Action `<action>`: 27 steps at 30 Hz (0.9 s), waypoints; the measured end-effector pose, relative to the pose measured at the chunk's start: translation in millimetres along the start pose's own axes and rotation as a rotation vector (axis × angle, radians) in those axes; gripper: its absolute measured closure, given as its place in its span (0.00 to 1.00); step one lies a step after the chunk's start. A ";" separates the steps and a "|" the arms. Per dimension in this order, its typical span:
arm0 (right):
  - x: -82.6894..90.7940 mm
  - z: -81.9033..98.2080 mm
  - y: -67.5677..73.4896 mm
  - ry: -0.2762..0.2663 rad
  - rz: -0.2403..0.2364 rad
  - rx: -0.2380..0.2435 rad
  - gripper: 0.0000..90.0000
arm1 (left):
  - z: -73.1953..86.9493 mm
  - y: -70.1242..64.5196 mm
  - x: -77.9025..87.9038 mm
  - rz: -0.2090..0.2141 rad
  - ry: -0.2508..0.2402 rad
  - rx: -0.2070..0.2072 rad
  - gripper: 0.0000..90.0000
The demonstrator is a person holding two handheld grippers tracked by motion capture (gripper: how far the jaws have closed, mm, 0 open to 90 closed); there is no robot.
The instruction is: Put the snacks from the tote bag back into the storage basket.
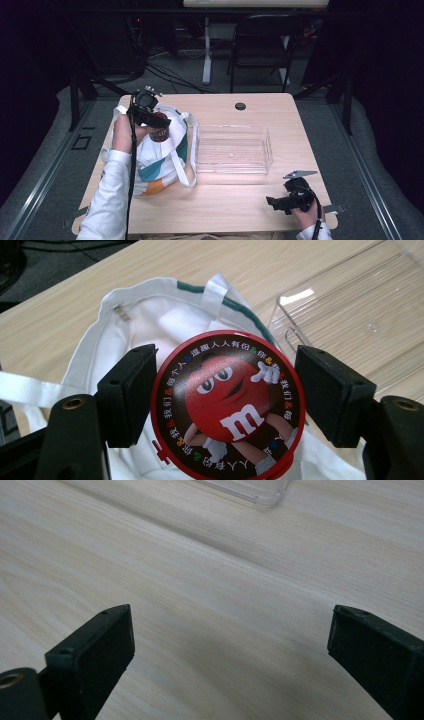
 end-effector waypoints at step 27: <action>0.4 -0.1 -0.4 -0.003 -0.003 -0.001 0.05 | -32.4 -50.2 -18.2 0.089 -0.033 -0.067 0.31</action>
Point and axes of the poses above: each handheld gripper's, and its own axes: x roughly backward along the jaws, z roughly out of its underside, y roughly to its left, the point moved 2 cm from there along -x, roughly forward along the jaws, and after that the axes turned 11 degrees about -y, right-handed, at the moved point
